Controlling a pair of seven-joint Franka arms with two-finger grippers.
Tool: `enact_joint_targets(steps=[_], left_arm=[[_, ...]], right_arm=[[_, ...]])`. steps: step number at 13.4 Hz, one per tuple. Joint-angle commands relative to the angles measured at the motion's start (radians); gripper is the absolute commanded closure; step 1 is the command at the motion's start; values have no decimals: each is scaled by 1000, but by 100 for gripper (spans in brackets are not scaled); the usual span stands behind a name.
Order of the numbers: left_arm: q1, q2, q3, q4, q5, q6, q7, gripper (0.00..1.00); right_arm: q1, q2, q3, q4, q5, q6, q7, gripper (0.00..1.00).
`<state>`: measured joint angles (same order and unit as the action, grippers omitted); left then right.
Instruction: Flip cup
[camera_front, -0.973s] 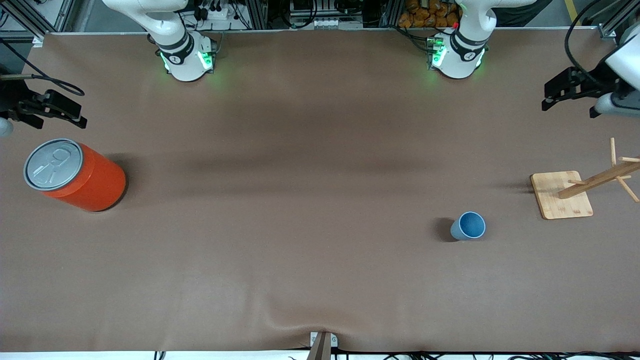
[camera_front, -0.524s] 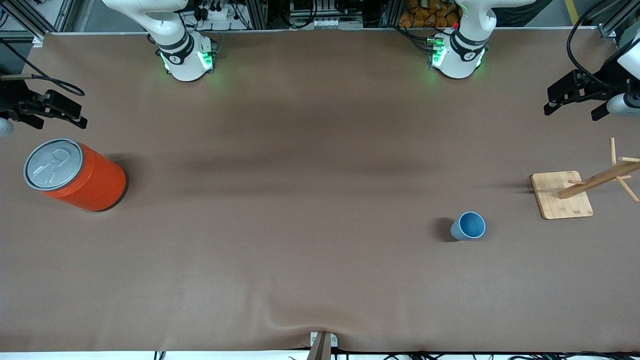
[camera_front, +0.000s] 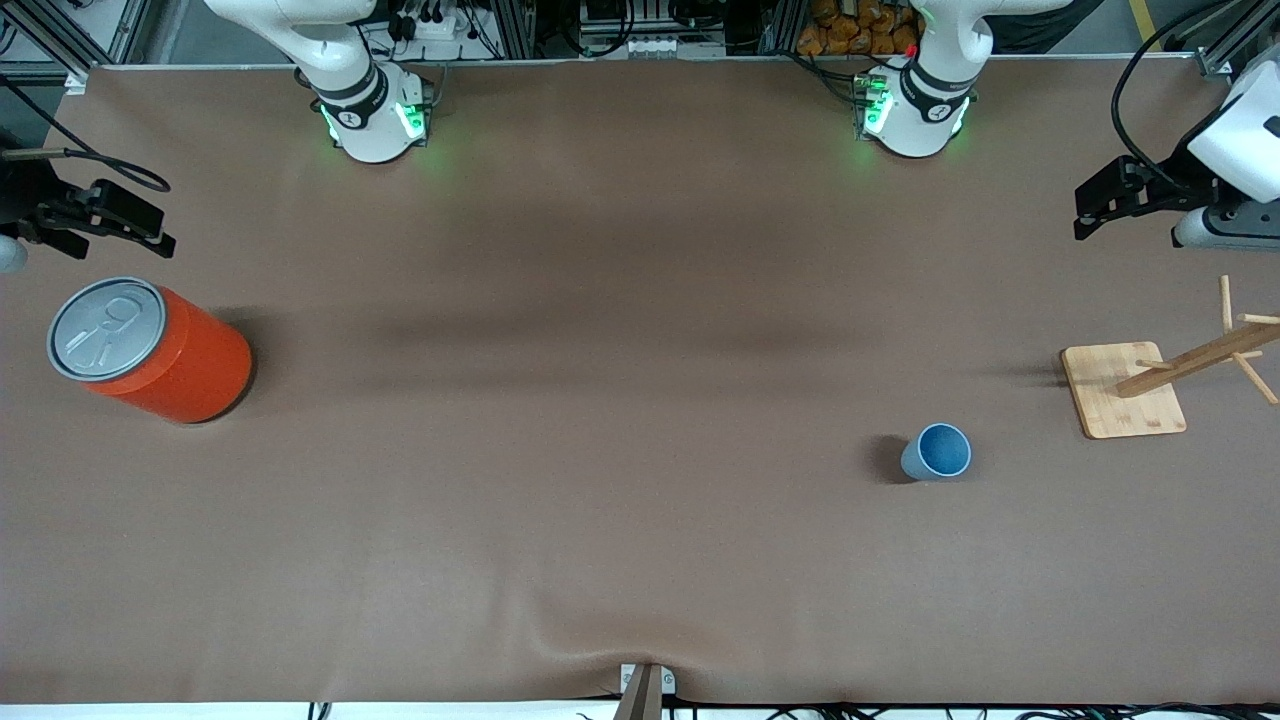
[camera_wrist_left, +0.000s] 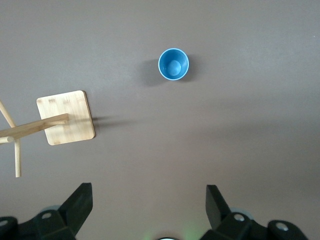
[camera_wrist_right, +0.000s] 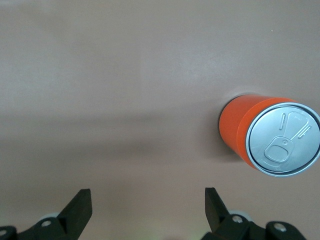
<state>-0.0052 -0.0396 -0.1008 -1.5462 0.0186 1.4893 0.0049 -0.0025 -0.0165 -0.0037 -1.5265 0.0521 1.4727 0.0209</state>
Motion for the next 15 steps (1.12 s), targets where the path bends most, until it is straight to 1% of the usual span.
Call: enact_joint_targets(steps=[1, 5, 10, 15], left_arm=[[4, -2, -5, 5, 12, -12, 1, 0], [7, 12, 1, 6, -15, -12, -17, 0], [19, 10, 6, 6, -17, -12, -60, 0], [22, 10, 6, 6, -16, -11, -60, 0]], right_arm=[[7, -26, -6, -24, 15, 9, -10, 0], [6, -26, -6, -24, 15, 9, -10, 0], [7, -26, -4, -24, 15, 9, -9, 0], [6, -26, -4, -23, 15, 6, -9, 0]])
